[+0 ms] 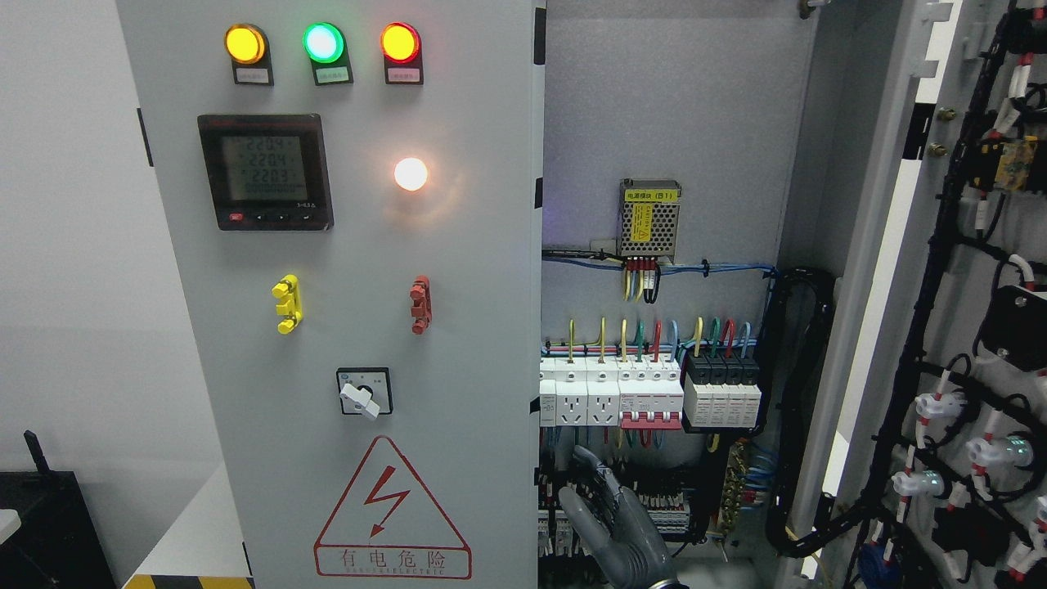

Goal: Open door with both hands

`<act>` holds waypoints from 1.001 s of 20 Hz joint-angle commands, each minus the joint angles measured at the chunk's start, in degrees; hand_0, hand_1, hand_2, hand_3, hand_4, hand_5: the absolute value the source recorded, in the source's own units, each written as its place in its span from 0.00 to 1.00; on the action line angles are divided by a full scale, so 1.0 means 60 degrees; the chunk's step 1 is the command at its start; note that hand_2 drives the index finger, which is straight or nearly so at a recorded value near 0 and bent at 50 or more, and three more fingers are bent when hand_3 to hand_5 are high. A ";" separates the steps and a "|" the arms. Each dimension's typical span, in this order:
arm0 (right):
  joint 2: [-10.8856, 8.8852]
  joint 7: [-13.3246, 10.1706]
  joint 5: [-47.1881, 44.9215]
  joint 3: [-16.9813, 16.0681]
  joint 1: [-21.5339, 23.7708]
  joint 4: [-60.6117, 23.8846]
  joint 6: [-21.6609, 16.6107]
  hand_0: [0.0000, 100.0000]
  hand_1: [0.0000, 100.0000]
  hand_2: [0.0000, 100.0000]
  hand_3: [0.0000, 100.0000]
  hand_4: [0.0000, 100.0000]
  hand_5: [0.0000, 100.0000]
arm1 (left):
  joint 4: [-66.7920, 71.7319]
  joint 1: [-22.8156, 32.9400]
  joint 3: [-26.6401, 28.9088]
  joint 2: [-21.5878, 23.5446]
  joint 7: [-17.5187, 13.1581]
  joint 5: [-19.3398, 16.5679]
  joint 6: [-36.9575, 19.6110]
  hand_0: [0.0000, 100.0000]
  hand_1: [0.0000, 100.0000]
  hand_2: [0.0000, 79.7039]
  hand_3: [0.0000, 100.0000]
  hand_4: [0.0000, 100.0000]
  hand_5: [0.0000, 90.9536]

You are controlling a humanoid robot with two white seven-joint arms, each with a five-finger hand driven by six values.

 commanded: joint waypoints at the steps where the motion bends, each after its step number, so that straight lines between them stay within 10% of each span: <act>1: 0.0214 0.0003 -0.0093 0.0229 0.0021 -0.0034 -0.0018 0.12 0.39 0.00 0.00 0.00 0.00 | -0.0117 0.0000 0.0000 -0.0308 -0.0004 -0.0278 0.0002 0.12 0.39 0.00 0.00 0.00 0.00; 20: 0.0038 0.0398 -0.0532 0.0347 -0.0271 -0.0078 -0.0003 0.12 0.39 0.00 0.00 0.00 0.00 | -0.0117 0.0000 0.0000 -0.0322 -0.0004 -0.0278 0.0002 0.12 0.39 0.00 0.00 0.00 0.00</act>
